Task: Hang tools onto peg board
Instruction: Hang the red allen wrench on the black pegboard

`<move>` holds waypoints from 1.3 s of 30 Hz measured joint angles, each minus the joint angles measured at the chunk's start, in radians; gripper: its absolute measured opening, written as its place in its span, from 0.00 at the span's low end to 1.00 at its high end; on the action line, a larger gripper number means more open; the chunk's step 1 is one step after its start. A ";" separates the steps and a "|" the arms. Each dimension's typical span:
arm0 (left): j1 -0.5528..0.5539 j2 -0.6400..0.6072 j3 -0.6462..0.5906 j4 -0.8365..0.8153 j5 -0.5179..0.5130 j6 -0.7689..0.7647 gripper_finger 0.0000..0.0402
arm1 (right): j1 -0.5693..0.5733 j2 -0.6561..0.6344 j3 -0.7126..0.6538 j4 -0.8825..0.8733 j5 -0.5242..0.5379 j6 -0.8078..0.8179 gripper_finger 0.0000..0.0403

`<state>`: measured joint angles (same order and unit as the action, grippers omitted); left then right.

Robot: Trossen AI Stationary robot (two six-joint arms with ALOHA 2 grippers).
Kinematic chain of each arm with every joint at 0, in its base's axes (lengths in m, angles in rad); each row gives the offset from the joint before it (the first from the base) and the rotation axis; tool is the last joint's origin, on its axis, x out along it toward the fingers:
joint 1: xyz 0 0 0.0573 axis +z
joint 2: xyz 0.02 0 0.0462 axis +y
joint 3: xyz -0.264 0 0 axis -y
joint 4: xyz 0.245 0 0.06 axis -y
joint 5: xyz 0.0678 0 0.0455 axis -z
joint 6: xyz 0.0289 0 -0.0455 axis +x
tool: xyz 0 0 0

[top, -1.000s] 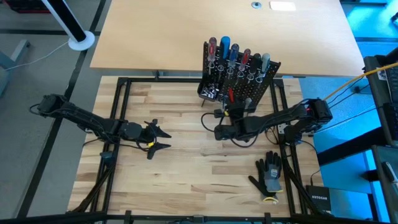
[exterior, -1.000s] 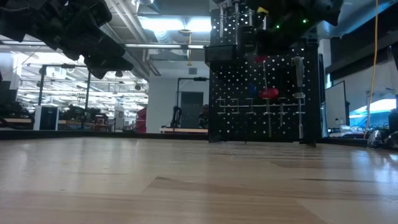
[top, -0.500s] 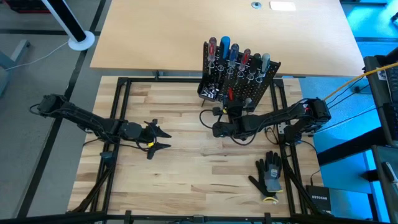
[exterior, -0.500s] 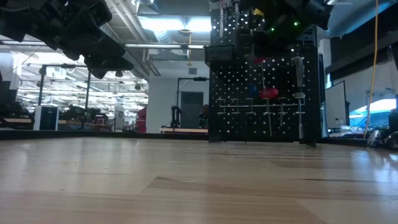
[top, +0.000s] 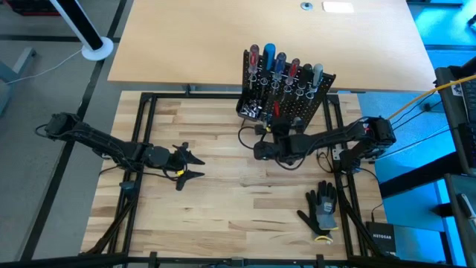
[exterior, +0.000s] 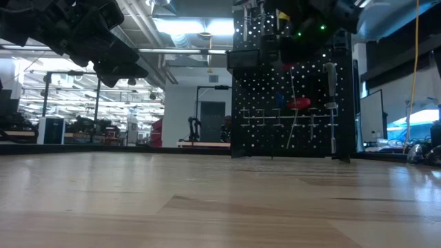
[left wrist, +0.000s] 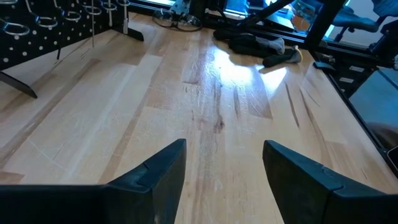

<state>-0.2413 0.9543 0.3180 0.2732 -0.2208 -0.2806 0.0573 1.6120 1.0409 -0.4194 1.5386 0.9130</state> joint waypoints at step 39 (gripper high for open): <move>0.000 0.000 0.000 -0.002 0.000 -0.027 0.51 | 0.002 0.068 -0.073 0.005 -0.063 0.143 0.17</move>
<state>-0.2413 0.9545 0.3180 0.2710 -0.2207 -0.3073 0.0595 1.6798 0.9674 -0.4142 1.4754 1.0557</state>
